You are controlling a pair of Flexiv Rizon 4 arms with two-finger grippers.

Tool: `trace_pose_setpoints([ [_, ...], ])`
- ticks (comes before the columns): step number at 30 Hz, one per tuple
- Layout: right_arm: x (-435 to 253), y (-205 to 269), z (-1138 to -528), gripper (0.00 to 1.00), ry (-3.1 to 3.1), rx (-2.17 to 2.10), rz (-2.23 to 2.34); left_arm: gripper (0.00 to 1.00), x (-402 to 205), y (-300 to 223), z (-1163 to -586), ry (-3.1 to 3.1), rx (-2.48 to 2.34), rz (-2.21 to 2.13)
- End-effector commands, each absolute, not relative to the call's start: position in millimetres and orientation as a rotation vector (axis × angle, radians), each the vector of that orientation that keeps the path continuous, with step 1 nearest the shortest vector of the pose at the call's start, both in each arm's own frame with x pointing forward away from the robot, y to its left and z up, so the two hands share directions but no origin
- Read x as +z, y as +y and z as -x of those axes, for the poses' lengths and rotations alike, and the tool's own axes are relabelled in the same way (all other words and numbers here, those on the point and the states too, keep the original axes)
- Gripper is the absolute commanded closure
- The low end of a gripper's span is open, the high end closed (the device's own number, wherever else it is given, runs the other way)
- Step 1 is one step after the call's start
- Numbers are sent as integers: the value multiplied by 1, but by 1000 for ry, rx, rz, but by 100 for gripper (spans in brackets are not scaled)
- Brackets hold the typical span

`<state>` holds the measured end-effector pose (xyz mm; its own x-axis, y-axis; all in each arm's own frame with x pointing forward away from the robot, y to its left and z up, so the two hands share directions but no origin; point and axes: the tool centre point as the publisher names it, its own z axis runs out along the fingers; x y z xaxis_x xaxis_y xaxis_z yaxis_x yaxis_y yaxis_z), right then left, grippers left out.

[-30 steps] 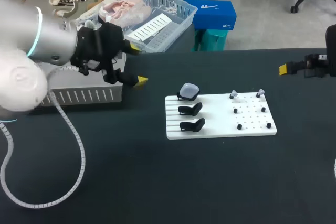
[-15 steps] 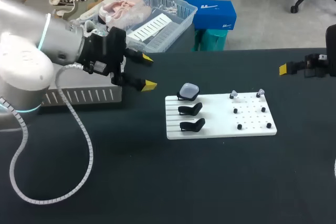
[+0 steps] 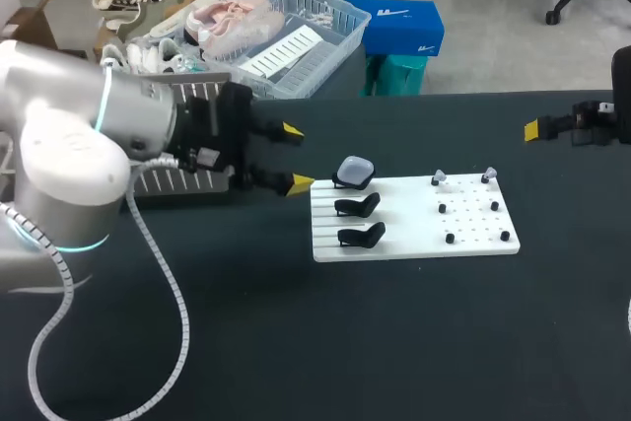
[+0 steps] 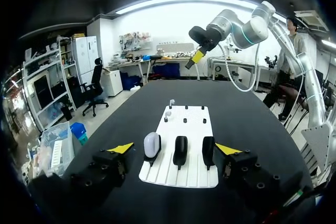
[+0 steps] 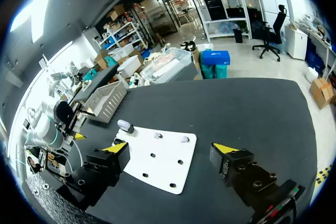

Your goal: Pick up each earbud case from the left stands, insert the matching earbuds, close the lid, and place the case in the box.

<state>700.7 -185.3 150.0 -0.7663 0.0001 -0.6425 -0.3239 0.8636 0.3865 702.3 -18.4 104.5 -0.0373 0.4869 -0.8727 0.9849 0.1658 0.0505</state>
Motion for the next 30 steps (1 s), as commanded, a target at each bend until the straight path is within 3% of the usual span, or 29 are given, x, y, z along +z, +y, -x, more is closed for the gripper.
trace_pose_setpoints([
  [1, 150, -186, -700, 0, 2372, 643, 234, 0, 104, -19, -702, 1642, -781, -1426],
  [14, 150, -186, -700, 0, 2372, 643, 234, 0, 97, -18, -700, 1642, -784, -1406],
  [30, 150, -186, -700, 0, 2372, 643, 234, 0, 70, -66, -722, 1588, -762, -1462],
])
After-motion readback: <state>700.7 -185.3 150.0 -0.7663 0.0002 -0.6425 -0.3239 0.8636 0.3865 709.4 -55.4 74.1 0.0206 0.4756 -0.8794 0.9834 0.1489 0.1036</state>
